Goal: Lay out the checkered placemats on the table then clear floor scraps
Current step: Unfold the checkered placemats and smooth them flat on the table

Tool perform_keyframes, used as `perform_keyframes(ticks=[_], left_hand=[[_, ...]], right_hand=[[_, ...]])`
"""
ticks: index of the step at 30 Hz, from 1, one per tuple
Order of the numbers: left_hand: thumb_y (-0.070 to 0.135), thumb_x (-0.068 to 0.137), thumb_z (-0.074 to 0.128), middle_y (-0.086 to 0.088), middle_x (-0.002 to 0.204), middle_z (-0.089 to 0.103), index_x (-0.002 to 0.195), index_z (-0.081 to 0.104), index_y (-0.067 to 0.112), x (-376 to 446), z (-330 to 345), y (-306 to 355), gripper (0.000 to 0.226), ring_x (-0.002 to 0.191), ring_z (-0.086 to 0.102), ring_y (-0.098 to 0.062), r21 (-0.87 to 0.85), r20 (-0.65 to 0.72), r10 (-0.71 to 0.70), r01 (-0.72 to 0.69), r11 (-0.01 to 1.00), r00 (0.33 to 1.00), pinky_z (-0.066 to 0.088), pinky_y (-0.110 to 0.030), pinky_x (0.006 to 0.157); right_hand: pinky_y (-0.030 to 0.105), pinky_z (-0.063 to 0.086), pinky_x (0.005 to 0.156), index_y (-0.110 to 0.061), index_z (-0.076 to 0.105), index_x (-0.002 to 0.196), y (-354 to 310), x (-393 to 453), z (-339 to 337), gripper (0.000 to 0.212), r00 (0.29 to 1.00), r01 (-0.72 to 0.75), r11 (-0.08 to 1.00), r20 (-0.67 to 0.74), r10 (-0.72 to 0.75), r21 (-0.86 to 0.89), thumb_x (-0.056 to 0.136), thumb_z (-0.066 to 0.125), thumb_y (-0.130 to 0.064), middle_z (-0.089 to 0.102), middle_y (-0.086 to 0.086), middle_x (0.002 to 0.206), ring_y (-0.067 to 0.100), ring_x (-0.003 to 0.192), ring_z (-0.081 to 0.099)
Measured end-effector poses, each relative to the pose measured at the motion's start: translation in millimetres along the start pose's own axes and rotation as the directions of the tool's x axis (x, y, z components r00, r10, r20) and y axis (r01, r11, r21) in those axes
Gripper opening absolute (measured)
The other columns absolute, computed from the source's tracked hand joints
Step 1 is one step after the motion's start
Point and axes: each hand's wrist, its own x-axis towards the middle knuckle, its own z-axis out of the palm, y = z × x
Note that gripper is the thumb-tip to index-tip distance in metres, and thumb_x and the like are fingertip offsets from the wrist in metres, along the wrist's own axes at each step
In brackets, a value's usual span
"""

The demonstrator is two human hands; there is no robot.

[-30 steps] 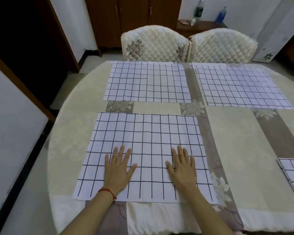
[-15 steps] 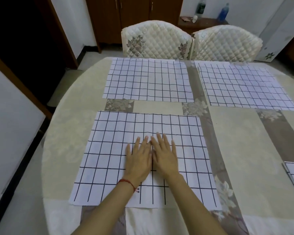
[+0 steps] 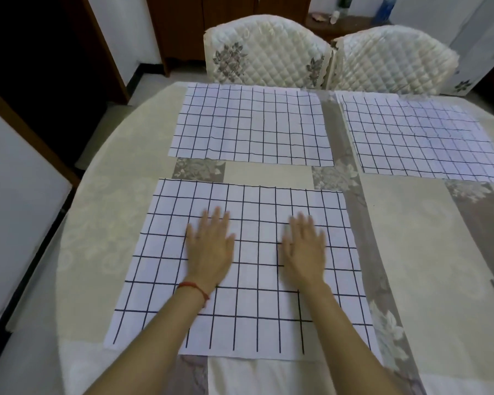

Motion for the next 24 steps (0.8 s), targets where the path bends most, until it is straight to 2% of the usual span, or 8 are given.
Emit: perform_keyframes(ticks=[3, 8, 13, 14, 16, 18, 21, 24], left_hand=[[0.041, 0.096, 0.01, 0.003, 0.158, 0.009, 0.146, 0.011, 0.026, 18, 12, 39, 0.052, 0.146, 0.002, -0.02, 0.004, 0.084, 0.166, -0.167, 0.986, 0.983, 0.002, -0.05, 0.116], [0.043, 0.097, 0.019, 0.003, 0.158, 0.004, 0.147, 0.007, 0.027, 26, 13, -16, 0.054, 0.146, -0.001, -0.021, 0.023, 0.052, -0.06, 0.059, 0.998, 0.997, 0.0, -0.048, 0.117], [0.039, 0.097, 0.025, -0.007, 0.157, 0.01, 0.146, 0.016, 0.017, 9, -1, -66, 0.055, 0.145, 0.004, -0.029, -0.028, -0.018, -0.264, 0.264, 0.964, 0.964, 0.005, -0.054, 0.115], [0.037, 0.097, 0.027, -0.008, 0.156, 0.016, 0.145, 0.021, 0.015, 3, -2, -60, 0.054, 0.145, 0.01, -0.03, -0.018, -0.058, -0.239, 0.238, 0.971, 0.969, 0.008, -0.055, 0.114], [0.035, 0.094, 0.028, -0.009, 0.15, 0.034, 0.14, 0.035, 0.013, -11, -2, -30, 0.051, 0.14, 0.029, -0.031, 0.036, -0.095, -0.086, 0.089, 0.995, 0.992, 0.022, -0.055, 0.11], [0.035, 0.091, 0.024, -0.006, 0.143, 0.046, 0.133, 0.046, 0.016, -32, 6, 8, 0.051, 0.133, 0.042, -0.028, 0.044, 0.007, 0.074, -0.074, 0.996, 0.997, 0.034, -0.056, 0.103], [0.038, 0.096, 0.01, -0.002, 0.139, 0.051, 0.131, 0.05, 0.021, -60, 12, 26, 0.056, 0.129, 0.048, -0.024, 0.011, 0.184, 0.077, -0.08, 0.997, 0.98, 0.041, -0.053, 0.099], [0.046, 0.095, 0.001, -0.003, 0.145, 0.043, 0.138, 0.038, 0.02, -71, 14, -5, 0.063, 0.134, 0.041, -0.025, 0.056, 0.172, 0.025, -0.035, 0.998, 0.985, 0.033, -0.052, 0.105]], right_hand=[[0.04, -0.005, 0.117, -0.028, 0.018, 0.146, -26, 16, 19, 0.072, 0.982, 0.169, 0.986, 0.091, -0.167, -0.013, 0.081, -0.003, -0.051, 0.008, -0.004, 0.158, 0.015, 0.146, -0.001], [0.039, -0.007, 0.118, -0.03, 0.012, 0.147, 9, 14, 19, 0.061, 0.999, 0.0, 1.0, 0.04, 0.0, -0.018, 0.089, 0.007, -0.05, 0.003, -0.007, 0.158, 0.011, 0.145, -0.005], [0.046, -0.002, 0.119, -0.019, 0.018, 0.146, 45, 2, -3, 0.058, 0.975, -0.219, 0.976, -0.039, 0.219, 0.004, 0.093, 0.015, -0.042, 0.009, 0.003, 0.158, 0.019, 0.146, 0.0], [0.047, 0.0, 0.118, -0.017, 0.021, 0.145, 40, -1, -4, 0.059, 0.971, -0.227, 0.974, -0.073, 0.226, 0.003, 0.092, 0.014, -0.041, 0.014, 0.005, 0.157, 0.021, 0.146, 0.004], [0.048, 0.009, 0.116, -0.016, 0.032, 0.142, 12, -13, -2, 0.06, 0.988, -0.098, 0.994, -0.126, 0.092, -0.04, 0.091, 0.015, -0.042, 0.028, 0.007, 0.153, 0.023, 0.144, 0.02], [0.049, 0.02, 0.111, -0.017, 0.043, 0.136, -19, -32, 6, 0.055, 0.989, 0.096, 0.994, -0.107, -0.102, -0.053, 0.09, 0.022, -0.039, 0.04, 0.007, 0.147, 0.025, 0.138, 0.034], [0.043, 0.005, 0.119, -0.022, 0.032, 0.142, -27, -64, 23, 0.057, 0.978, 0.194, 0.981, 0.073, -0.194, -0.005, 0.091, 0.017, -0.043, 0.023, 0.0, 0.154, 0.013, 0.144, 0.011], [0.028, -0.019, 0.112, -0.029, 0.01, 0.146, 9, -81, 22, 0.062, 0.992, 0.104, 0.994, 0.069, -0.101, -0.032, 0.088, 0.007, -0.052, -0.001, -0.012, 0.154, 0.005, 0.143, -0.009]])
